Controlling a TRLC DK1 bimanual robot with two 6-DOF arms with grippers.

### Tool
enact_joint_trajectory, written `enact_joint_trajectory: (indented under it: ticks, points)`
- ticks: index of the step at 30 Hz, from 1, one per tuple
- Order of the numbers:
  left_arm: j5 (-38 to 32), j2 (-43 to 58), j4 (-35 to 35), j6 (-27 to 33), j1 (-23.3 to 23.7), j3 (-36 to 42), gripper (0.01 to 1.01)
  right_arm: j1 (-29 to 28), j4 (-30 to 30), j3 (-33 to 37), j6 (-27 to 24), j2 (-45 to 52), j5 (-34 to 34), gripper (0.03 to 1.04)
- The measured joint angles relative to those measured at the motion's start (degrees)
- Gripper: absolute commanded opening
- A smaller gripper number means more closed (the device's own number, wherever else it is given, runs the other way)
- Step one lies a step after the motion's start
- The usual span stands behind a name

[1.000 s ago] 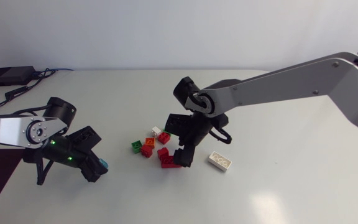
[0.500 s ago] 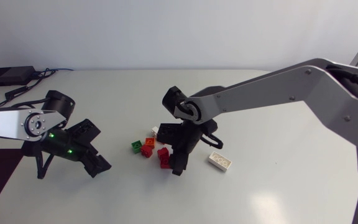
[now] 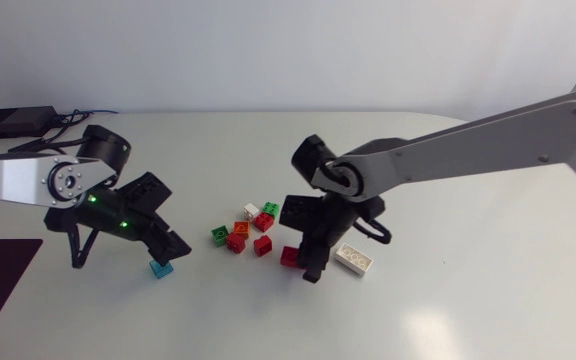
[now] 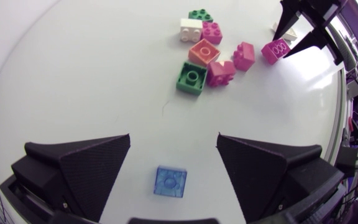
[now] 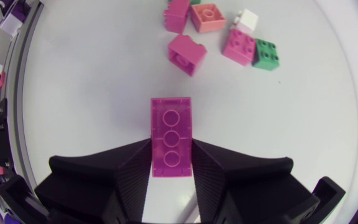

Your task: Sort duplo bricks by size, large to the right and small to the left

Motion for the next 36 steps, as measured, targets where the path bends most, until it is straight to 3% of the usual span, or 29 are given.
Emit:
enact_joint_trajectory:
  ticks: [10,15,20,22,26,27,32,35,36]
  points:
    - [1.6,7.6,0.0,-4.3,-13.0,9.2,0.975,-13.8,4.8,-9.5,0.3,-11.4,2.6,0.09]
    - [2.5,12.5,0.2,-5.7,-16.5,12.8,0.975,-21.4,8.2,-14.4,0.3,-11.8,4.0,0.09]
    - [2.6,16.2,0.7,-6.8,-18.6,14.6,0.974,-25.3,10.0,-16.2,0.3,-11.1,4.7,0.10]
    - [2.6,17.5,1.1,-7.3,-19.2,15.0,0.974,-25.6,10.4,-16.7,0.3,-10.5,4.8,0.21]
    - [2.6,18.6,1.7,-7.5,-20.4,15.1,0.972,-25.6,11.2,-17.7,0.3,-10.2,5.0,0.87]
    - [2.6,18.7,1.8,-7.5,-20.7,15.1,0.967,-25.6,11.2,-17.8,0.3,-10.2,5.0,0.91]
    - [2.6,19.1,2.9,-7.5,-21.7,15.3,0.828,-25.6,11.3,-18.6,0.4,-10.4,5.0,0.92]
    - [2.5,20.7,4.1,-7.5,-21.9,15.6,0.570,-25.4,11.2,-18.7,0.4,-11.1,5.0,0.92]
    - [2.3,21.3,4.4,-7.5,-21.9,15.6,0.438,-25.2,11.2,-18.8,0.4,-11.6,5.0,0.92]
